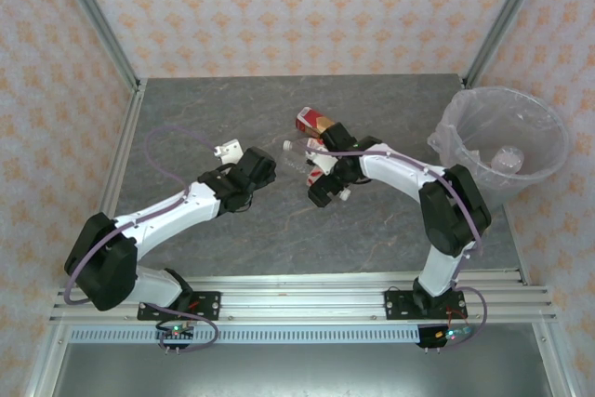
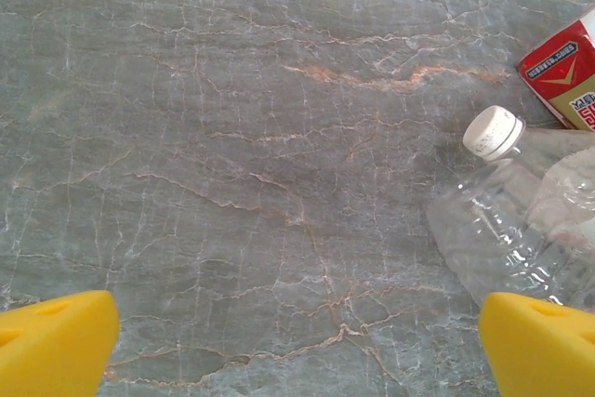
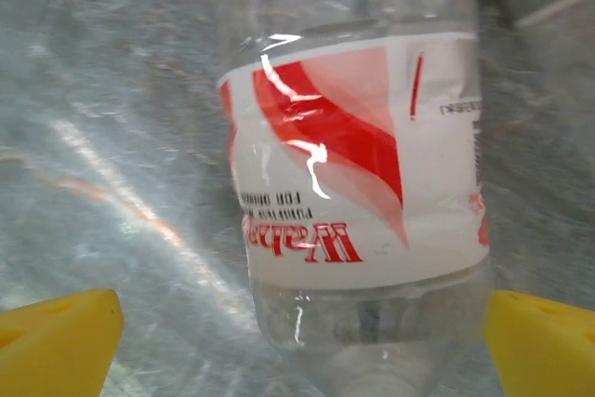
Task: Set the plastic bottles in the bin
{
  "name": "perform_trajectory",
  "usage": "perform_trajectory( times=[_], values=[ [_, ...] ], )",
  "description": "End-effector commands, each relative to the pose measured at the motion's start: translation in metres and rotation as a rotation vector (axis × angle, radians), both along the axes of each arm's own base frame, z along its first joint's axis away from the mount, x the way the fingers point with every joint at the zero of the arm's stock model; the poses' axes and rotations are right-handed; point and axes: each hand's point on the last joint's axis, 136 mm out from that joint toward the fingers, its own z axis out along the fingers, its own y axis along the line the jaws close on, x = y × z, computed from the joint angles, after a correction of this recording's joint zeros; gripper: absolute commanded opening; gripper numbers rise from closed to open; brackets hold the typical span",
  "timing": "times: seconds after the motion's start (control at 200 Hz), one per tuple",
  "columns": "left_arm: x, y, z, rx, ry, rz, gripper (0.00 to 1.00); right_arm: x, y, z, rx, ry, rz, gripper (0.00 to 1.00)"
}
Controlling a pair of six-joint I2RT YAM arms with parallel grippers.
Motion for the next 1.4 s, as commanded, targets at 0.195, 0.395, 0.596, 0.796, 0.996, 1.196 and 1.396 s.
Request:
perform_trajectory(
  times=[0.195, 0.395, 0.596, 0.796, 0.996, 1.196, 1.396],
  values=[
    [0.007, 0.004, 0.004, 0.017, 0.001, 0.034, 1.00, 0.025, 0.007, 0.017, 0.100, -0.159, -0.151, 1.00],
    [0.007, 0.004, 0.004, 0.023, 0.001, 0.036, 1.00, 0.028, 0.015, 0.001, 0.039, -0.192, -0.192, 1.00],
    [0.007, 0.010, -0.008, -0.035, 0.028, 0.065, 1.00, 0.031, 0.035, -0.012, 0.054, -0.209, -0.163, 0.98],
    [0.002, 0.023, -0.014, -0.041, 0.043, 0.097, 1.00, 0.026, 0.043, -0.024, 0.017, -0.146, -0.083, 0.96],
    [-0.002, 0.046, -0.025, -0.072, 0.073, 0.169, 1.00, 0.043, 0.054, -0.031, 0.048, -0.172, -0.133, 0.92],
    [-0.005, 0.065, -0.024, -0.093, 0.075, 0.202, 1.00, 0.050, 0.067, -0.037, 0.044, -0.144, -0.107, 0.84],
    [-0.009, 0.072, -0.024, -0.085, 0.071, 0.219, 1.00, 0.053, 0.065, -0.047, -0.048, -0.156, -0.078, 0.80]
  ],
)
